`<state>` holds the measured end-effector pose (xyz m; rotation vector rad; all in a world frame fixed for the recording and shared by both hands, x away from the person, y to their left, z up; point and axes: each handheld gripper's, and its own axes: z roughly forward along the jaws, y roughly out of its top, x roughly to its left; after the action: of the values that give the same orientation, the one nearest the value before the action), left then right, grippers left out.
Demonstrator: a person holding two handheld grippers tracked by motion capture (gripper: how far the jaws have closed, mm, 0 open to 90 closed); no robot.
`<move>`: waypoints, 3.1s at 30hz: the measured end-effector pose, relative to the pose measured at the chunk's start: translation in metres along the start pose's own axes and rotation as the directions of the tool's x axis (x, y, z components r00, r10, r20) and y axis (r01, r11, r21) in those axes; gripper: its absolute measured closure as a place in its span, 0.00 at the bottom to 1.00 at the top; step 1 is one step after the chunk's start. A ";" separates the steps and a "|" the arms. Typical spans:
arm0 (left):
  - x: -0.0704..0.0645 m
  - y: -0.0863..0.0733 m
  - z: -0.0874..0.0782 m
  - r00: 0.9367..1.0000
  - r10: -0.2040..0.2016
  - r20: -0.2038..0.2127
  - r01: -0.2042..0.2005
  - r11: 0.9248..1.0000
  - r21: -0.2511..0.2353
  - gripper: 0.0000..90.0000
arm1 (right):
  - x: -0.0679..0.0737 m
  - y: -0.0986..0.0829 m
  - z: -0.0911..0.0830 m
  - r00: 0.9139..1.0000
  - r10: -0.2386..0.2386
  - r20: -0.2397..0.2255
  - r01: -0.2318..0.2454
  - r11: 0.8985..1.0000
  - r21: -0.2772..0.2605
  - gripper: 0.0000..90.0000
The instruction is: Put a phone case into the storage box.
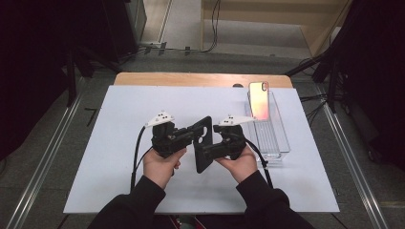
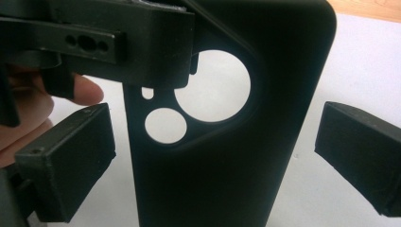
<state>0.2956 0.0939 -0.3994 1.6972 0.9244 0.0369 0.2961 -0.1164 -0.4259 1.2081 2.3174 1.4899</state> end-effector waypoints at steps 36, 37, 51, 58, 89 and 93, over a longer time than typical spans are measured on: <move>0.012 0.016 -0.019 0.981 -0.175 0.079 0.168 0.982 0.089 0.47 | -0.014 0.001 0.000 1.000 0.018 0.021 -0.019 0.999 0.049 0.13; 0.013 0.017 -0.020 0.977 -0.191 0.092 0.181 0.978 0.108 0.46 | -0.014 0.002 -0.001 1.000 0.018 0.025 -0.020 0.999 0.048 0.13; 0.030 0.009 -0.029 0.990 -0.076 0.117 0.029 0.932 0.361 0.36 | -0.025 0.006 -0.014 0.999 -0.031 -0.045 0.034 0.998 0.054 0.13; 0.042 -0.010 -0.033 0.992 -0.009 0.128 -0.045 0.909 0.414 0.36 | -0.029 0.008 -0.021 0.996 -0.044 -0.072 0.048 0.997 0.055 0.13; 0.078 -0.059 -0.072 0.993 0.085 0.077 -0.109 0.908 0.405 0.36 | -0.039 0.024 -0.053 0.984 -0.088 -0.152 0.099 0.993 0.065 0.13; 0.079 -0.060 -0.073 0.995 0.070 0.065 -0.091 0.905 0.415 0.36 | -0.041 0.030 -0.060 0.984 -0.098 -0.148 0.109 0.991 0.071 0.13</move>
<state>0.2830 0.2023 -0.4572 2.1234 0.8656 -0.1585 0.3102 -0.1811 -0.3839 1.0101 2.5117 1.5100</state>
